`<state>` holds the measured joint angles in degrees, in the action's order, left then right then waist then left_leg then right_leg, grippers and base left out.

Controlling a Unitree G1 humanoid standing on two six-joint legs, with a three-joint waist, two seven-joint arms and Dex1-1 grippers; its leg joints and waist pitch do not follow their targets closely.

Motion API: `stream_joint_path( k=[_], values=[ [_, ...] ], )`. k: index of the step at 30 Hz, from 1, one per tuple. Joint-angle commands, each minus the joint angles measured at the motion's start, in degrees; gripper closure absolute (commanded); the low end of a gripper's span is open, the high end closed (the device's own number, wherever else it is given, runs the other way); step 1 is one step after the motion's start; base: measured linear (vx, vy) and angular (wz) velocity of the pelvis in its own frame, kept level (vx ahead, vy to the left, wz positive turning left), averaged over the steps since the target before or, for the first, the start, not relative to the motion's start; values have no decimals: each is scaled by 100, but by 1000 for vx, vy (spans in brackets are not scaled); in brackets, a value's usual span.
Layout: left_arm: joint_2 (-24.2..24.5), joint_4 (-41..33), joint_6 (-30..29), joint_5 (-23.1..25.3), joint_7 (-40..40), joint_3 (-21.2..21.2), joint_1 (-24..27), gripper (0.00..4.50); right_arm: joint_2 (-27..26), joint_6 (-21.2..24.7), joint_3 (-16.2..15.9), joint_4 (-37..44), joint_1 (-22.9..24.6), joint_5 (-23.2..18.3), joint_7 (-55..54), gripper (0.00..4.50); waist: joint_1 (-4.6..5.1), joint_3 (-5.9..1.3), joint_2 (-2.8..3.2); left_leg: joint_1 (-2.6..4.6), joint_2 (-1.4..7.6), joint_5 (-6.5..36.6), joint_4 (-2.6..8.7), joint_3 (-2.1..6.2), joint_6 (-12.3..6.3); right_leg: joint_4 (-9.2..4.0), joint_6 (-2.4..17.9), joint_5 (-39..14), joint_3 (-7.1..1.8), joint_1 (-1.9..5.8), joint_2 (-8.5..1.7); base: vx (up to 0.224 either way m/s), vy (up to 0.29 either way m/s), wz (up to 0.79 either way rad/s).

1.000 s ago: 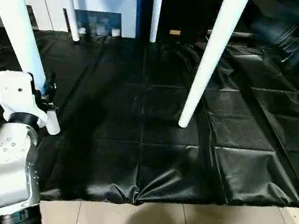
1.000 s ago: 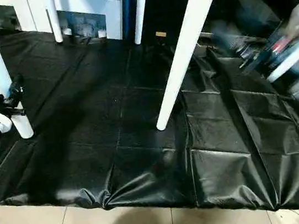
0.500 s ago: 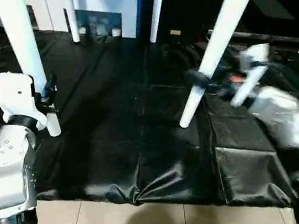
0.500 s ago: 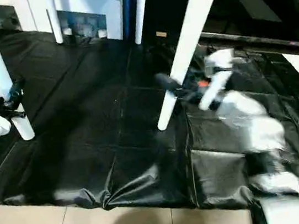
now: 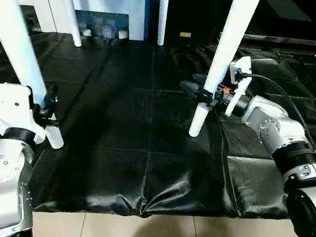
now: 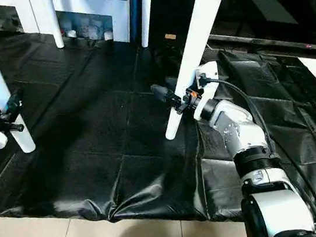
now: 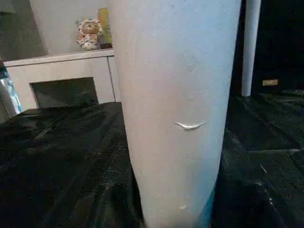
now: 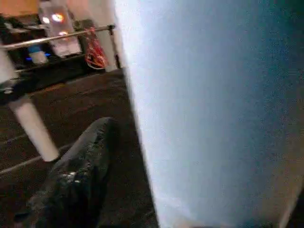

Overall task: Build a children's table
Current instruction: Flip table

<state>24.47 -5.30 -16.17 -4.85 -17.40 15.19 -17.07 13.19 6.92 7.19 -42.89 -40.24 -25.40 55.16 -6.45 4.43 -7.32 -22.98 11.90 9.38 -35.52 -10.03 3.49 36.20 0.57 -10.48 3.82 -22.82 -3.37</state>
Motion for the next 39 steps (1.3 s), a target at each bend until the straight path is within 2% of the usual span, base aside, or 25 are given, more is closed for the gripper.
stream_joint_path(
  k=[1, 2, 5, 6, 7, 8, 9, 10, 11, 13, 16, 18, 19, 20, 22, 23, 24, 25, 26, 29, 30, 33, 34, 35, 39],
  values=[
    [84, -109, 40, 195, -186, -366, 32, 284, 20, 127, -110, 282, 92, -173, 349, 151, 13, -461, 311, 256, 208, 1803, 536, 96, 513, -385, 1053, -968, -251, 162, -450, 0, 0, 0],
    [92, -54, 60, 202, -205, -407, 29, 284, 80, 208, -158, 543, 266, -241, 478, 160, -1, -462, 347, 265, 209, 1812, 536, 103, 518, -378, 1052, -919, -251, 160, -450, 0, 0, 0],
    [111, -17, 70, 203, -234, -428, 25, 284, 133, 273, -212, 800, 433, -259, 550, 182, -25, -466, 329, 265, 208, 1806, 537, 100, 513, -375, 1040, -828, -247, 164, -444, 0, 0, 0],
    [127, 3, 78, 209, -250, -437, 23, 284, 161, 344, -244, 997, 548, -293, 581, 182, -32, -466, 359, 265, 206, 1825, 543, 107, 522, -375, 1039, -854, -247, 169, -448, 0, 0, 0],
    [128, 4, 78, 208, -251, -438, 23, 284, 162, 350, -244, 1009, 555, -294, 585, 202, -31, -463, 342, 271, 207, 1896, 545, 107, 528, -384, 1030, -931, -245, 161, -446, 0, 0, 0],
    [163, 35, 91, 200, -271, -452, 26, 284, 192, 462, -260, 1308, 730, -322, 651, 209, -39, -451, 338, 276, 208, 2002, 552, 107, 537, -411, 1006, -1077, -247, 155, -451, 0, 0, 0],
    [208, 78, 113, 195, -312, -456, 36, 284, 238, 608, -313, 1773, 1009, -367, 670, 209, -44, -446, 369, 283, 202, 2042, 552, 112, 541, -416, 986, -1128, -252, 147, -449, 0, 0, 0],
    [258, 125, 140, 186, -358, -447, 51, 284, 293, 769, -394, 2324, 1341, -421, 664, 224, -79, -439, 357, 291, 206, 2087, 559, 115, 525, -454, 892, -1203, -255, 155, -450, 0, 0, 0],
    [258, 125, 140, 186, -358, -447, 51, 284, 293, 769, -394, 2324, 1341, -421, 664, 237, -108, -451, 357, 289, 212, 2033, 567, 128, 500, -423, 858, -1110, -256, 160, -447, 0, 0, 0],
    [329, 171, 164, 205, -389, -423, 73, 284, 324, 912, -458, 2842, 1670, -490, 585, 253, -122, -429, 358, 291, 206, 2170, 586, 127, 502, -463, 826, -1306, -252, 145, -443, 0, 0, 0],
    [407, 189, 168, 214, -418, -373, 120, 284, 356, 1001, -543, 3258, 1959, -519, 501, 277, -132, -396, 372, 312, 211, 2576, 600, 149, 561, -512, 781, -1880, -258, 100, -473, 0, 0, 0],
    [518, 108, 124, 212, -450, -281, 265, 284, 377, 1140, -601, 3652, 2236, -585, 407, 295, -138, -347, 364, 347, 201, 3027, 617, 186, 577, -619, 613, -2724, -258, 90, -522, 0, 0, 0],
    [544, 84, 110, 210, -456, -253, 310, 284, 376, 1152, -606, 3699, 2275, -580, 386, 295, -138, -347, 364, 347, 201, 3027, 617, 186, 577, -619, 613, -2724, -258, 90, -522, 0, 0, 0],
    [603, 44, 81, 224, -457, -197, 410, 284, 371, 1151, -622, 3779, 2347, -527, 317, 299, -110, -333, 372, 364, 200, 3197, 618, 224, 587, -681, 499, -3205, -240, 87, -554, 0, 0, 0],
    [670, 29, 58, 270, -434, -147, 509, 284, 358, 1134, -638, 3858, 2409, -389, 191, 303, -88, -320, 388, 371, 201, 3329, 636, 254, 607, -725, 417, -3420, -203, 94, -555, 0, 0, 0],
    [702, 68, 36, 231, -489, -125, 542, 249, 326, 1059, -643, 3821, 2402, -195, 7, 304, -86, -304, 421, 432, 198, 3529, 639, 271, 623, -773, 375, -3548, -172, 71, -550, 0, 0, 0],
    [723, 84, -38, 130, -505, -46, 587, 228, 323, 1013, -664, 3852, 2440, -20, -169, 271, -74, -308, 430, 443, 191, 3591, 647, 279, 628, -782, 373, -3545, -154, 87, -545, 0, 0, 0],
    [729, 90, -71, 82, -512, -12, 604, 228, 325, 997, -672, 3865, 2456, 45, -235, 271, -65, -324, 411, 415, 195, 3559, 682, 303, 637, -776, 362, -3440, -139, 142, -545, 0, 0, 0],
    [727, 66, -132, -8, -523, 65, 656, 203, 266, 950, -597, 3805, 2445, 99, -428, 239, -50, -328, 417, 388, 198, 3514, 709, 307, 639, -745, 375, -3324, -143, 160, -542, 0, 0, 0],
    [736, -2, -195, -106, -590, 118, 761, 186, 196, 982, -478, 3791, 2450, 30, -605, 231, -30, -313, 433, 468, 176, 3665, 674, 279, 613, -794, 417, -3437, -152, 68, -537, 0, 0, 0],
    [724, -184, -201, -260, -678, 237, 1061, 164, 156, 987, -366, 3924, 2576, 27, -859, 205, -26, -310, 466, 460, 181, 3666, 686, 285, 605, -799, 421, -3405, -153, 78, -538, 0, 0, 0],
    [642, -433, -180, -457, -740, 426, 1454, 146, 150, 1000, -290, 4172, 2834, 11, -1015, 189, -21, -312, 469, 432, 205, 3662, 729, 280, 609, -780, 481, -3114, -169, 99, -524, 0, 0, 0],
    [560, -599, -153, -580, -763, 584, 1745, 121, 167, 1022, -267, 4354, 3060, -2, -1091, 189, -11, -315, 463, 443, 197, 3660, 726, 266, 594, -776, 520, -2983, -178, 81, -514, 0, 0, 0],
    [560, -599, -153, -580, -763, 584, 1745, 121, 167, 1022, -267, 4354, 3060, -2, -1091, 163, -9, -304, 458, 439, 194, 3675, 728, 255, 581, -789, 521, -2984, -182, 74, -507, 0, 0, 0],
    [405, -895, -100, -822, -820, 796, 2249, 91, 156, 1070, -245, 4665, 3450, -8, -1234, 130, 33, -254, 438, 462, 180, 3839, 714, 262, 512, -881, 370, -3493, -155, 53, -519, 0, 0, 0]
  ],
)
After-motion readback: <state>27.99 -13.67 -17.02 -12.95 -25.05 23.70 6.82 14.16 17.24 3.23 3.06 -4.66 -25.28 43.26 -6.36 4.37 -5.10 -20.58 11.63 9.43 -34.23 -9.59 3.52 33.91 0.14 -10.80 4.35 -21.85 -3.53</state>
